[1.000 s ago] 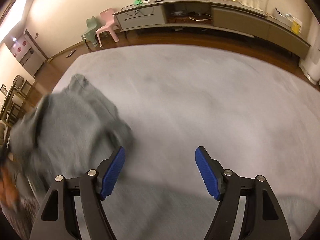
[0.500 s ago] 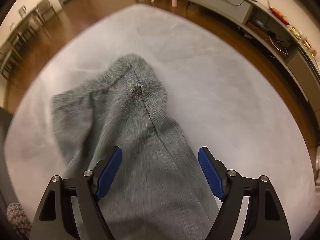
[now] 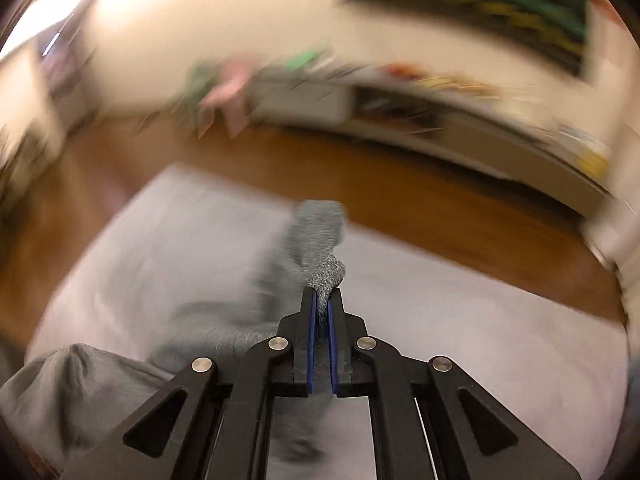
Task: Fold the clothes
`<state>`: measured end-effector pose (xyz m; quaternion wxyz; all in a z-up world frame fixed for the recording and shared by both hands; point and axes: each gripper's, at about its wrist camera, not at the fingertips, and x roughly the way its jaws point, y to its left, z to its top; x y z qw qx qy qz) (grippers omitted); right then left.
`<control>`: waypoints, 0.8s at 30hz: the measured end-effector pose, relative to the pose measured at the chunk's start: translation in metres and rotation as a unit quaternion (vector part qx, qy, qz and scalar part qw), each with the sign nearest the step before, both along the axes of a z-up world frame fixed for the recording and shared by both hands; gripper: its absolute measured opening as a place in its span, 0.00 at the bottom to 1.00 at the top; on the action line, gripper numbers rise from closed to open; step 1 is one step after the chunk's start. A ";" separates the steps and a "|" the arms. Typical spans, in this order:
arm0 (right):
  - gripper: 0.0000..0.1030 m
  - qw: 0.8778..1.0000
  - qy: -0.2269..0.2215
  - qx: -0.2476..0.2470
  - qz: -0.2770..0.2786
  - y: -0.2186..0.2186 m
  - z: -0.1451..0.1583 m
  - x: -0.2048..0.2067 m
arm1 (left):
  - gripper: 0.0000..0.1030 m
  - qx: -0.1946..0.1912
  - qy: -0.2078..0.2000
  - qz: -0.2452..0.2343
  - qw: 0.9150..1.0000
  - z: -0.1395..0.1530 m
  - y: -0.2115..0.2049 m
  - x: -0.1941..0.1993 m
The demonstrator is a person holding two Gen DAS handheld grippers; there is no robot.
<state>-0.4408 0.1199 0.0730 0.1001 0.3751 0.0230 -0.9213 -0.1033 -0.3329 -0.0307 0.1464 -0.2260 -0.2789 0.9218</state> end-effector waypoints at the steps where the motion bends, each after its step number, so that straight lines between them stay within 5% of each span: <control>1: 0.06 0.999 0.022 -0.010 -0.036 0.038 0.020 0.016 | 0.07 -0.002 -0.003 0.020 1.000 -0.002 -0.005 -0.008; 5: 0.06 0.981 0.103 -0.035 -0.162 0.173 0.092 0.076 | 0.07 0.004 -0.023 0.073 0.997 0.001 -0.019 -0.039; 8: 0.06 0.967 0.125 -0.051 -0.215 0.227 0.117 0.085 | 0.07 -0.005 -0.064 0.111 0.992 -0.001 -0.029 -0.085; 11: 0.06 0.953 0.124 -0.035 -0.273 0.278 0.111 0.075 | 0.07 -0.034 -0.134 0.107 0.985 -0.018 -0.036 -0.151; 15: 0.10 0.945 0.049 -0.013 -0.322 0.344 0.036 0.064 | 0.08 -0.073 -0.262 0.082 0.959 -0.092 -0.033 -0.213; 18: 0.11 0.946 -0.069 -0.059 -0.310 0.390 -0.068 0.090 | 0.07 -0.144 -0.313 0.063 0.937 -0.137 -0.018 -0.222; 21: 0.11 0.936 -0.123 -0.101 -0.314 0.411 -0.142 0.123 | 0.08 -0.147 -0.302 0.062 0.940 -0.139 -0.021 -0.221; 24: 0.11 0.918 -0.160 -0.165 -0.323 0.428 -0.185 0.141 | 0.08 -0.140 -0.304 0.066 0.940 -0.144 -0.020 -0.225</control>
